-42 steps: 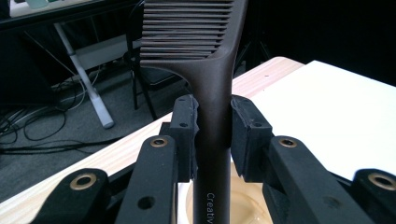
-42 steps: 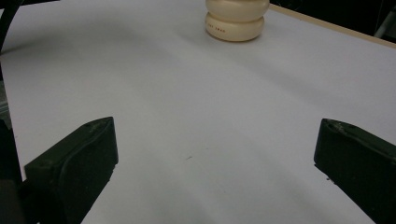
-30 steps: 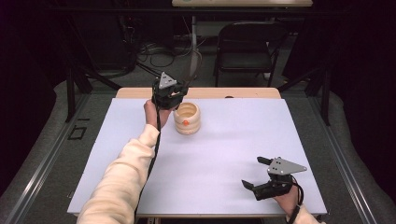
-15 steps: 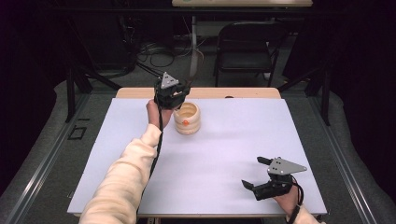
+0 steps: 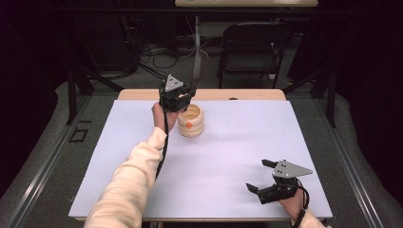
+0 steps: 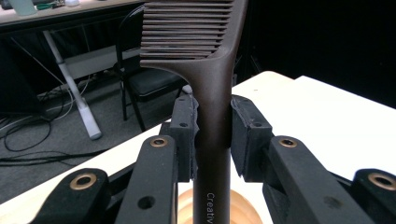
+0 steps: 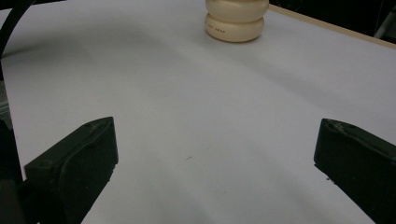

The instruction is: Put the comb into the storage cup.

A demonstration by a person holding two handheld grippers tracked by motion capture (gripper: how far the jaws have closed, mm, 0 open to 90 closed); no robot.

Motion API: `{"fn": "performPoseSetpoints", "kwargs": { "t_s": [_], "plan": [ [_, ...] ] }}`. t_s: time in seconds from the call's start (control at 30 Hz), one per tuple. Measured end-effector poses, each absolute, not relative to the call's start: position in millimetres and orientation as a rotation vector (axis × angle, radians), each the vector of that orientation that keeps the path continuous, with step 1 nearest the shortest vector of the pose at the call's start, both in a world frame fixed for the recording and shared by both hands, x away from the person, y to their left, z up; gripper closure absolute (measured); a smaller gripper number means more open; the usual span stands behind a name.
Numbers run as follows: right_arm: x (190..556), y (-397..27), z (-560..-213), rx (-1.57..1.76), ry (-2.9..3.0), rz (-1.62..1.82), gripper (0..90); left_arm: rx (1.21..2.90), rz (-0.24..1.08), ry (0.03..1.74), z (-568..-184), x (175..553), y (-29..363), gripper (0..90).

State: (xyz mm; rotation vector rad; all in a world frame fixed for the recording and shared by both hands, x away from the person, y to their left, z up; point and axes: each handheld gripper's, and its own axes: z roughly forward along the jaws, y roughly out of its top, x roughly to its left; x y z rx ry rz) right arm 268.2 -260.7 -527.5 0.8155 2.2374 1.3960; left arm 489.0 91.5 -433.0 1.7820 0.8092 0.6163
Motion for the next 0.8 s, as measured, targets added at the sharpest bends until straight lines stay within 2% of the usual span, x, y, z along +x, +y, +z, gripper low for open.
{"fn": "performPoseSetpoints", "kwargs": {
  "t_s": [0.8],
  "plan": [
    [268.1, -260.9, -527.3, 0.816, 2.237, 1.397, 0.0, 1.72, 0.591, 0.831, -442.7, 491.9, 89.2, 72.3]
  ]
}}
